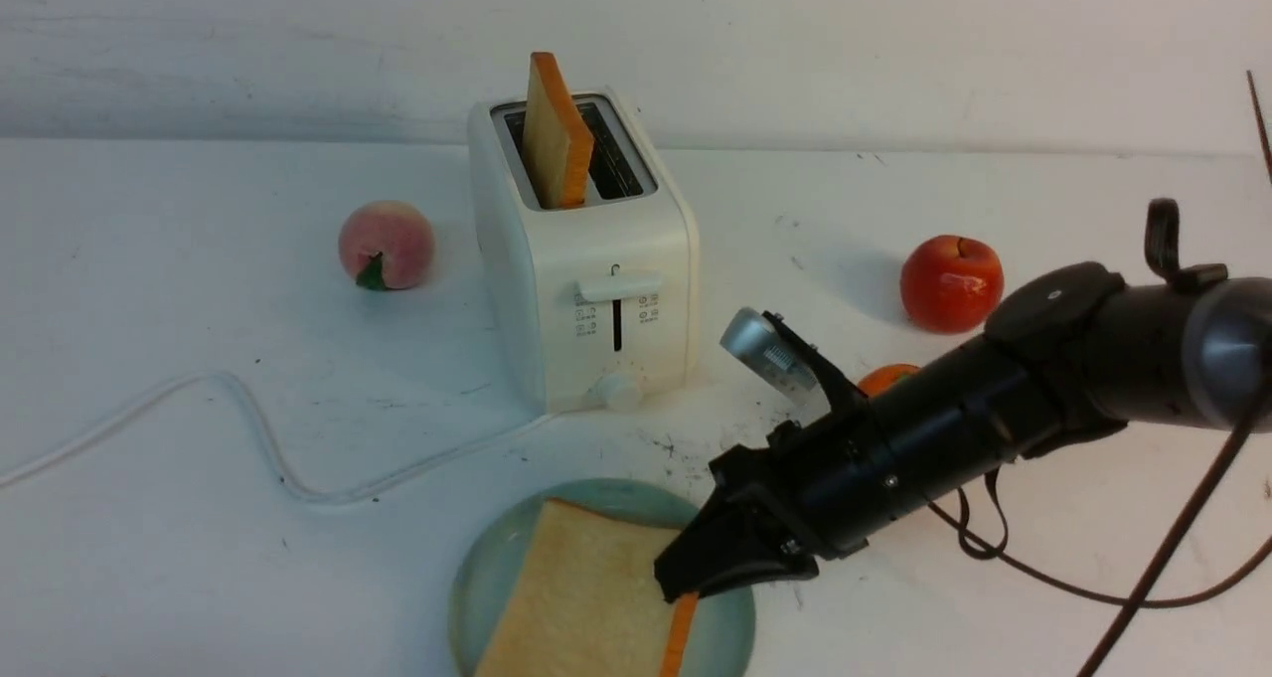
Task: Take toasted bread from bread machine on white table place on plate.
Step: 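Place the held slice of bread on top of the slice on the plate with the right gripper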
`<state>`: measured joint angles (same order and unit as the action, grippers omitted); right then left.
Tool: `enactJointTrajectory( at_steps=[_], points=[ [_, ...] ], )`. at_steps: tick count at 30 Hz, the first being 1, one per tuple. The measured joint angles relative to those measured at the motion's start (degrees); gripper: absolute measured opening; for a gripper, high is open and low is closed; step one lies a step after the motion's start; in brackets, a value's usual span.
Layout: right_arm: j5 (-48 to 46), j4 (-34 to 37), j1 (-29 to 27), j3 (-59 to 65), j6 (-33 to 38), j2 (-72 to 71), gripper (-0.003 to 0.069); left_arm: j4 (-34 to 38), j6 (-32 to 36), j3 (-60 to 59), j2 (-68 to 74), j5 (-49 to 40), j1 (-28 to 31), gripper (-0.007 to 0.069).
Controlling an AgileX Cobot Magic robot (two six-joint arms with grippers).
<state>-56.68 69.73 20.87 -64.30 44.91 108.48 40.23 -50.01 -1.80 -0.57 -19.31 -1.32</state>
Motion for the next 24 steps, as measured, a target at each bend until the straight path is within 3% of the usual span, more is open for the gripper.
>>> enactJointTrajectory(
  at_steps=[3,7,8,16,20,24],
  points=[
    [0.7,-0.6,0.0,0.0,0.0,0.1,0.0137,0.0,0.0,0.0,0.0,-0.2,0.0,0.0237],
    [2.5,-2.3,0.0,0.0,0.0,0.1,0.023,0.0,0.0,0.0,0.0,-0.3,0.0,0.0237],
    [3.6,-3.5,0.0,0.0,0.0,0.1,0.03,0.0,0.0,0.0,0.0,-0.3,0.0,0.0237],
    [4.4,-11.0,-1.0,-1.3,0.0,0.1,0.0593,0.0,0.0,0.0,0.0,-0.3,0.0,0.0237],
    [-0.2,-13.8,-3.5,-5.7,-2.5,0.1,0.0647,0.0,0.0,0.0,0.0,-0.3,0.0,0.0237],
    [-9.3,-18.7,-7.2,-13.8,-10.6,0.1,0.0595,0.0,0.0,0.0,0.0,-0.3,0.0,0.0237]
  ],
)
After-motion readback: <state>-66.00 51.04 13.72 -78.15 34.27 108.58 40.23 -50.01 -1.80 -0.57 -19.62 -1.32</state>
